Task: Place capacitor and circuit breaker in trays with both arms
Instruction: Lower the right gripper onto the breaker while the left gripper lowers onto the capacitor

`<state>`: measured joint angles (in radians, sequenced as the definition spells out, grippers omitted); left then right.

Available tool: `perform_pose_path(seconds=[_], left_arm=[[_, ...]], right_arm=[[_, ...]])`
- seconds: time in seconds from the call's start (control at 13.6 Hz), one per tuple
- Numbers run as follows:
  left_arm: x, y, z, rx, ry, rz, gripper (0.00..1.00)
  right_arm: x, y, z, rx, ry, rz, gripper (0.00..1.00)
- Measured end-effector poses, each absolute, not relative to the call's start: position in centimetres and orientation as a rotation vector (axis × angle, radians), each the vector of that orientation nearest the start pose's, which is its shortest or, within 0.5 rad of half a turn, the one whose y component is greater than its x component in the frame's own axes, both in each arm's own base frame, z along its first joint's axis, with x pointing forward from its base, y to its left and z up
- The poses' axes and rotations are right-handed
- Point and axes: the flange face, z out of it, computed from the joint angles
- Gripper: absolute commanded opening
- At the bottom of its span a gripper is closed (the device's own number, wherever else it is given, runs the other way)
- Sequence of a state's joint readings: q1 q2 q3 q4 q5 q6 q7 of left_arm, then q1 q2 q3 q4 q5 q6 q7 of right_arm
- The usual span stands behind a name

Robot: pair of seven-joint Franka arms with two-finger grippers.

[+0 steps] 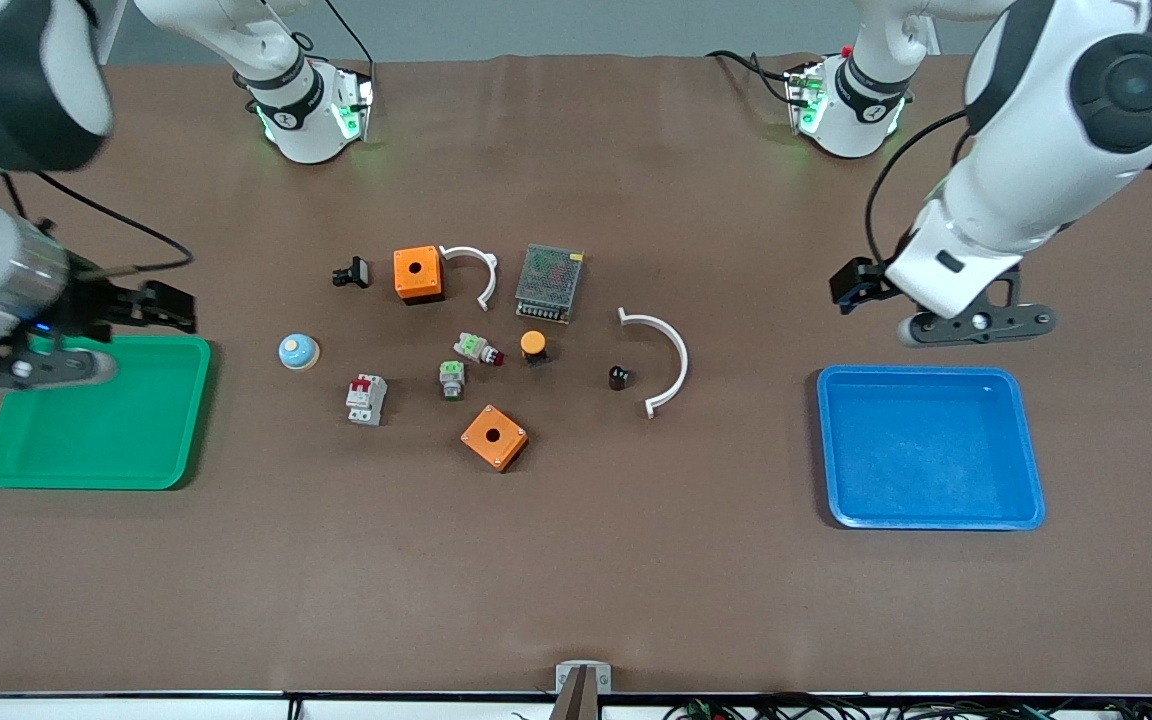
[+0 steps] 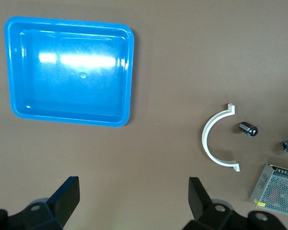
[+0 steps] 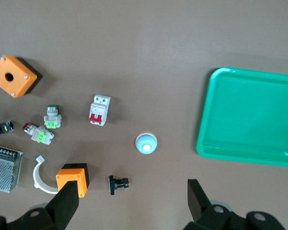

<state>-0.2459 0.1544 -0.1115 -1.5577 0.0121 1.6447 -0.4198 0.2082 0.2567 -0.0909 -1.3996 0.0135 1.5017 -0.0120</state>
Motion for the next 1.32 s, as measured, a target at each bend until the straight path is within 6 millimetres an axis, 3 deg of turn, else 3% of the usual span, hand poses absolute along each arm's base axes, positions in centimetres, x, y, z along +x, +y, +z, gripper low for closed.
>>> perform_pose_path(seconds=[0.29, 0.51, 0.73, 0.95, 1.32], left_arm=[[56.8, -25.2, 51.3, -3.113, -0.167, 0.11, 1.0], [56.4, -29.9, 48.3, -3.107, -0.283, 0.102, 1.0], [55.5, -34.6, 45.2, -3.105, -0.387, 0.086, 0.99], [54.8, -38.2, 42.1, -3.106, -0.488, 0.069, 0.95], [53.6, -43.2, 36.8, -3.107, -0.639, 0.046, 0.87]], right_arm=[[63.0, 11.9, 48.3, -3.146, -0.287, 0.311, 0.99], [63.7, 12.4, 40.8, -3.117, -0.234, 0.257, 0.99], [62.9, 12.2, 35.2, -3.102, -0.14, 0.238, 0.97], [62.2, 12.9, 31.8, -3.1, -0.023, 0.298, 0.97], [62.3, 14.4, 27.7, -3.072, 0.031, 0.323, 0.97]])
